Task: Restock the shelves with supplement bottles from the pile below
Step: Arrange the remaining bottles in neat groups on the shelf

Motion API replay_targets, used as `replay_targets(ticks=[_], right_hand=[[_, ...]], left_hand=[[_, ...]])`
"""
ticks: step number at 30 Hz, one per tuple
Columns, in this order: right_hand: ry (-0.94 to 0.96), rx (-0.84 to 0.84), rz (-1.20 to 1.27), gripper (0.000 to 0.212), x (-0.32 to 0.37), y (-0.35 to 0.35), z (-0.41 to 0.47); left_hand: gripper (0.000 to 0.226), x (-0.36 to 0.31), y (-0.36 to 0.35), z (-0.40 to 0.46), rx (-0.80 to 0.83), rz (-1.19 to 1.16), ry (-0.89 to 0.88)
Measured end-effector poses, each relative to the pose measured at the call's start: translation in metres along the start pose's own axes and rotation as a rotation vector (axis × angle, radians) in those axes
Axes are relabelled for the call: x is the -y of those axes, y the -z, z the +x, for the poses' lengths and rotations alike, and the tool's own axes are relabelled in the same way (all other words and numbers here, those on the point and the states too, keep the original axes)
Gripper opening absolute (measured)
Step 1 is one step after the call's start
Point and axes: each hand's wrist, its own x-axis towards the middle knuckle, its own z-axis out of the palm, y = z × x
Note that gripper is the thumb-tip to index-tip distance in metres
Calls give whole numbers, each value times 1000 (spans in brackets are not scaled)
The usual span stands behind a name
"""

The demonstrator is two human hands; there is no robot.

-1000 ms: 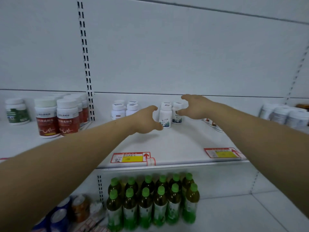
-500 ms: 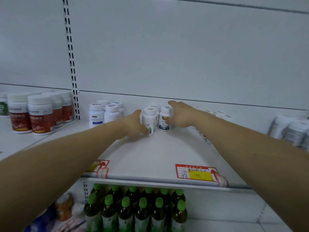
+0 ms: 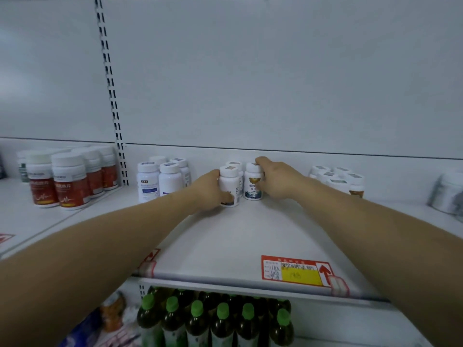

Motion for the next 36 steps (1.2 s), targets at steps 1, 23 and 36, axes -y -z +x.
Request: replay_targets(ticks=[1, 23, 36], right_hand=[[-1, -19, 0, 49, -1, -1, 0], [-69, -83, -33, 35, 6, -12, 2], [-63, -105, -187, 63, -22, 76, -28]], left_hand=[[62, -1, -1, 0, 4, -6, -3], [65, -5, -4, -2, 90, 61, 16], [70, -50, 22, -40, -31, 345, -222]])
